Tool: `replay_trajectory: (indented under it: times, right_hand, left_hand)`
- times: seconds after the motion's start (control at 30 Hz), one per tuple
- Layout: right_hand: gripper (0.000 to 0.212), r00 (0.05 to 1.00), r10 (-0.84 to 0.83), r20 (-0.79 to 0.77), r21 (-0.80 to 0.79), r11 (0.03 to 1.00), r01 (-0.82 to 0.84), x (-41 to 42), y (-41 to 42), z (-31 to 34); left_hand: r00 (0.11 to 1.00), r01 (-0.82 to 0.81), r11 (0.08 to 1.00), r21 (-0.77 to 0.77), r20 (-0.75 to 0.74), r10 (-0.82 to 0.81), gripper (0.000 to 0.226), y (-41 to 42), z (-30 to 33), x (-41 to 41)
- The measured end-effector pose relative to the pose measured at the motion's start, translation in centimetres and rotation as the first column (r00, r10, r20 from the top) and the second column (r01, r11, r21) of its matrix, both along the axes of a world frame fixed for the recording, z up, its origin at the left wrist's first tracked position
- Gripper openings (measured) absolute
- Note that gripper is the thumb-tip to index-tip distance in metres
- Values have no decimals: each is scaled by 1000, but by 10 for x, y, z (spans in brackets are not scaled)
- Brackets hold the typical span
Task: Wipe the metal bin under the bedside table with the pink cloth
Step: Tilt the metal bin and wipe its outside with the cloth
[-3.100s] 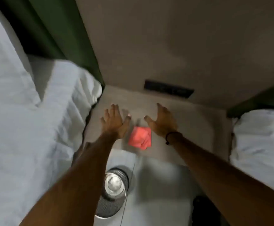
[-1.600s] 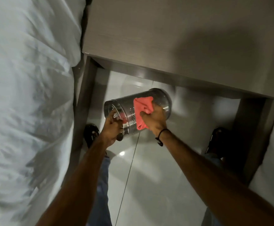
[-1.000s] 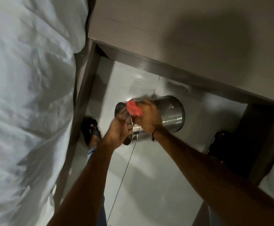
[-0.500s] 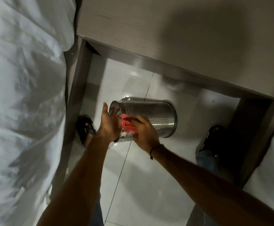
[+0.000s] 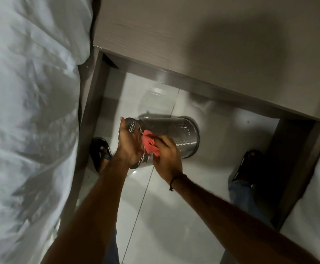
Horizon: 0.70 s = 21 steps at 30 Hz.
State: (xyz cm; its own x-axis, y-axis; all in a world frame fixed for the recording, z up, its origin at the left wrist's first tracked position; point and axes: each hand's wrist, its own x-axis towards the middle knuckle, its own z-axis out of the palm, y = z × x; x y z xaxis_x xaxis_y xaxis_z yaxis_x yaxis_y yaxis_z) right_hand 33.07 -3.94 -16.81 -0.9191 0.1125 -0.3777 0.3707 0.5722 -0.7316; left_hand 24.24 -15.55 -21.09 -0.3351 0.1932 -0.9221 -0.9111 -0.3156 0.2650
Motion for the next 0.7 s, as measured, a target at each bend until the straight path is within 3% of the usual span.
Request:
replay_trajectory:
  times: [0.17, 0.33, 0.5, 0.6, 0.7]
  right_hand:
    - [39, 991, -137, 6, 82, 987, 136, -51, 5, -16]
    - [46, 999, 32, -31, 73, 997, -30, -14, -10, -9]
    - [39, 999, -35, -28, 78, 996, 37, -41, -13, -15]
    - [40, 996, -89, -19, 108, 990, 91, -71, -10, -20]
    - [45, 1000, -5, 13, 92, 996, 4, -52, -11, -17]
  left_hand:
    - [979, 174, 984, -32, -104, -177, 83, -3, 2, 11]
    - [951, 287, 958, 2, -125, -284, 98, -10, 0, -13]
    - [933, 322, 943, -87, -138, -331, 81, -17, -8, -2]
    - [948, 302, 953, -22, -100, -303, 63, -19, -11, 7]
    - [967, 233, 971, -55, -97, -237, 76, -23, -14, -3]
